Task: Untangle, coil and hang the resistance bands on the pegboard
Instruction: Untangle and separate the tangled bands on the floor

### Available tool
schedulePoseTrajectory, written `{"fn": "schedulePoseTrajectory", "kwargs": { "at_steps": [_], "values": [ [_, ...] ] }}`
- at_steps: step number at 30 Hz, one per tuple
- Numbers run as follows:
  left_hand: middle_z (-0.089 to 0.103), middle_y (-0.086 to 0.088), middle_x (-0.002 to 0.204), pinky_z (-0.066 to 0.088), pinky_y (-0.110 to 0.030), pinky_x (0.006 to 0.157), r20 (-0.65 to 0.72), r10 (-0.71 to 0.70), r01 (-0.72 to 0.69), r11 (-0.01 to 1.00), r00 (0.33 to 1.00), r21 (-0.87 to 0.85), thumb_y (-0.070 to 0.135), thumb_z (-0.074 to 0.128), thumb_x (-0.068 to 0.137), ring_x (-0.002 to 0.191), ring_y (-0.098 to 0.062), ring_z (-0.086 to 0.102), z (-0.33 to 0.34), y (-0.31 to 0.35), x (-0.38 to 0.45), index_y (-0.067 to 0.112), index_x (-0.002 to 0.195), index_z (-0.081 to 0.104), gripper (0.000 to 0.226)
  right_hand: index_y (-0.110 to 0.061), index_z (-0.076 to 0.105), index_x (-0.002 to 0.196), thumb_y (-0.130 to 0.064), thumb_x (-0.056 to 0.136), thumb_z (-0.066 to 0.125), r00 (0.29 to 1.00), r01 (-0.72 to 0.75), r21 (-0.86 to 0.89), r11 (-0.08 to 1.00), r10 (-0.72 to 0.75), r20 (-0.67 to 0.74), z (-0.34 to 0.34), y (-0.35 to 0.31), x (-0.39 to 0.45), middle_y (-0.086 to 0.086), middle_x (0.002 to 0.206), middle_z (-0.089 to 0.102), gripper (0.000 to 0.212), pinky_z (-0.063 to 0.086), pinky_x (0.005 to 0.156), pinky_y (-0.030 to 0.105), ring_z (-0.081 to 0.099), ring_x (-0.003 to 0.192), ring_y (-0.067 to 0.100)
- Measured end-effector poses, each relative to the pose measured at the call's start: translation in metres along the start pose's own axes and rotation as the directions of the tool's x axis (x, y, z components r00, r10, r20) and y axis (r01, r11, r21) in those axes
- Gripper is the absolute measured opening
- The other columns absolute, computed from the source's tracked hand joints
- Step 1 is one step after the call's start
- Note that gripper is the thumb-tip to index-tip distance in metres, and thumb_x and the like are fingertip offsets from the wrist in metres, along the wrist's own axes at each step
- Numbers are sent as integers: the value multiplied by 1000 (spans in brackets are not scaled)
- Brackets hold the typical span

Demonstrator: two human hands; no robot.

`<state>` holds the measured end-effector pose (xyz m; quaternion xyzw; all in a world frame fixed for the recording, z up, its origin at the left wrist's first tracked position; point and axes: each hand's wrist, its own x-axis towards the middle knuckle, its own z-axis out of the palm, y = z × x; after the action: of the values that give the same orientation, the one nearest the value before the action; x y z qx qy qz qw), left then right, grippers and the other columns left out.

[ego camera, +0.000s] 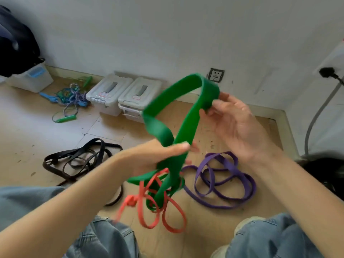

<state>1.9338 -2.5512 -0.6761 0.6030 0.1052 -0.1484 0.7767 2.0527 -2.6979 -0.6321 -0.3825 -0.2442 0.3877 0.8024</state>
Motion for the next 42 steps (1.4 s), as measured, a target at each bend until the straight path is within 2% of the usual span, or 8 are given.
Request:
{"fn": "schedulePoseTrajectory", "kwargs": {
  "at_steps": [8, 16, 20, 29, 32, 35, 38, 42],
  "values": [
    [68, -1, 80, 54, -25, 65, -135, 195, -233, 891, 971, -390, 24, 62, 83, 75, -13, 66, -11, 39, 1, 8, 93, 59, 19, -30, 49, 127, -9, 84, 64, 770, -364, -818, 445, 638, 5, -23, 28, -30, -7, 120, 60, 51, 53, 77, 20, 66, 98, 8],
    [72, 15, 88, 52, -20, 78, -134, 116, -57, 923, 984, 380, 39, 68, 80, 99, -13, 66, -2, -8, 3, 24, 90, 68, 18, -7, 65, 93, -17, 80, 59, 996, -19, -123, 992, 9, -85, 3, 5, 0, 7, 76, 71, 18, 48, 51, 14, 60, 55, 8],
    [71, -3, 72, 56, -22, 66, -287, 88, -78, 996, 954, 46, 2, 58, 87, 69, -15, 66, 16, -21, 11, 11, 77, 68, 17, -10, 65, 104, -27, 81, 64, 997, -79, -264, 961, 80, -8, -2, 3, 1, 5, 95, 69, 29, 45, 46, 16, 61, 59, 10],
    [72, -17, 84, 57, -30, 60, -272, 35, -140, 915, 962, -379, 25, 64, 77, 78, -26, 71, -4, 38, 7, 1, 99, 57, 33, -33, 63, 89, -31, 74, 76, 936, -99, -969, 227, 353, -13, -19, 20, -17, -15, 83, 67, 20, 45, 65, 11, 60, 77, -8],
    [71, -20, 90, 58, -38, 75, -461, -173, 152, 985, 870, -83, 45, 58, 83, 84, -29, 69, -30, 29, 4, -4, 106, 57, 55, -23, 64, 70, -38, 73, 75, 980, -192, -962, 195, 90, -178, -21, 18, -13, -13, 59, 60, 18, 37, 49, 9, 55, 54, -6],
    [66, -10, 81, 49, -33, 79, -598, -216, 586, 607, 771, 537, 72, 33, 80, 77, -25, 60, -45, 17, -6, 4, 87, 62, 74, -16, 67, 70, -42, 69, 76, 941, -299, -935, 191, -106, -323, -22, 14, -11, -8, 59, 61, 28, 37, 44, 11, 55, 54, 1],
    [61, -2, 75, 43, -27, 68, -470, -31, 433, 446, 882, 783, 87, 29, 55, 67, -15, 56, -39, 17, -8, 8, 80, 63, 90, -11, 66, 67, -47, 67, 76, 921, -316, -930, 185, -174, -348, -20, 17, -10, -7, 54, 57, 37, 37, 49, 19, 51, 53, 6],
    [67, 3, 112, 51, -36, 93, -84, 105, -41, 831, 991, 555, 61, 71, 57, 103, -12, 64, 6, 9, 3, 22, 117, 57, 73, -14, 65, 74, -61, 52, 75, 960, -239, -881, 408, -38, -278, -8, 20, -10, -6, 58, 60, 53, 47, 54, 29, 56, 56, 8]
  ]
}}
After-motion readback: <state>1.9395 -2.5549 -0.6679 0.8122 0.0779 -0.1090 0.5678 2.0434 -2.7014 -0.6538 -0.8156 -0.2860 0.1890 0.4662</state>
